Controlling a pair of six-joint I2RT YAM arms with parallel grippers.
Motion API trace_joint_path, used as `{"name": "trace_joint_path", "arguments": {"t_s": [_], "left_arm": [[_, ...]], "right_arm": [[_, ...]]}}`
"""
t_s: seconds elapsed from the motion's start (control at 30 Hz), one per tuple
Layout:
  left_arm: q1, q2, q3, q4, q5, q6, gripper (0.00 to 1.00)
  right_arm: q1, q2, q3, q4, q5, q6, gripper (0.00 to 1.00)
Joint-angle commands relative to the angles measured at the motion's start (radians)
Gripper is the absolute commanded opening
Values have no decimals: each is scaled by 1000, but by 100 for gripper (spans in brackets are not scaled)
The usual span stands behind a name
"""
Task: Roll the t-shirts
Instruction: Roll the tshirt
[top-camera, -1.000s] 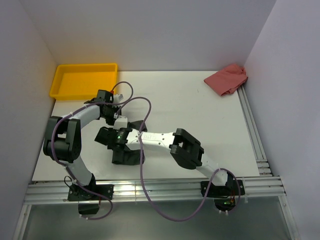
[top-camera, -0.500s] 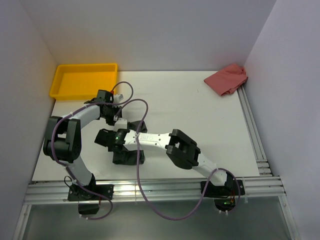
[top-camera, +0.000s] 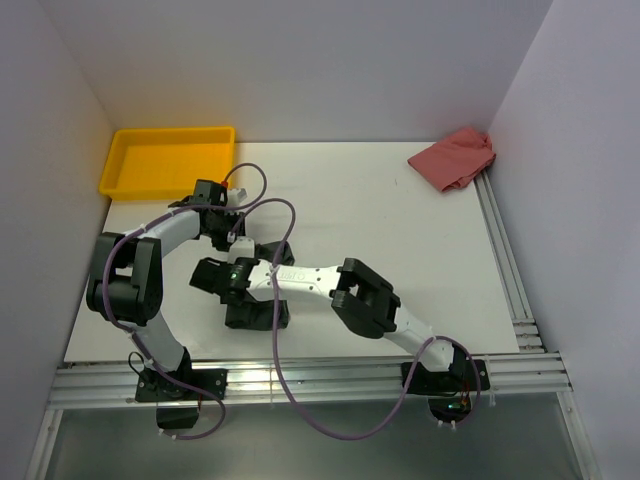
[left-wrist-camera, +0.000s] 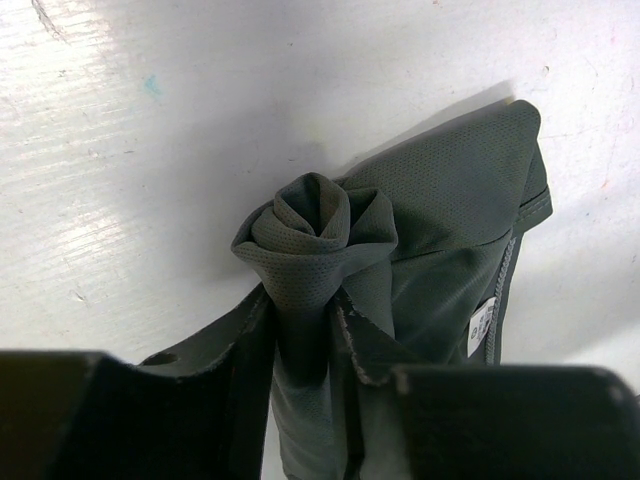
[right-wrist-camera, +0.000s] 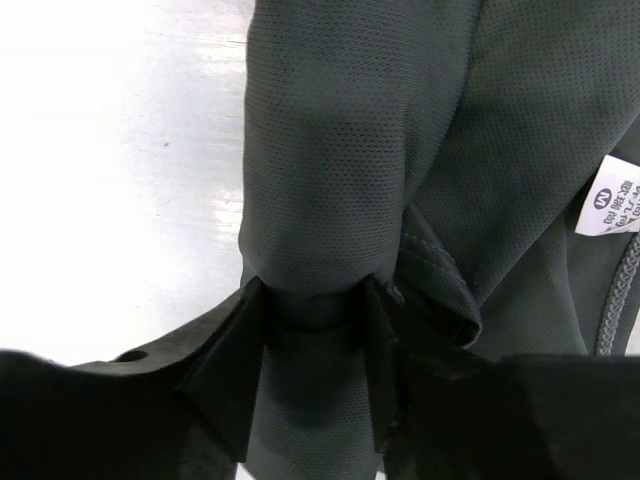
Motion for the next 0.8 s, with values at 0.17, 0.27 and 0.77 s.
{"name": "trace_joint_path", "arguments": {"t_s": [0.17,0.27,0.77], "left_arm": [[-5,-38,30,-5,29,10,55],[1,-67,24,8,45,8,62],[26,-75,13,10,122,19,67]], "right_arm": [[-23,-114,-319,304,-119,11,15],[-37,-209,-451,464,-142,15,10],[-138,-330,-1171,1650,-476,317,8]]}}
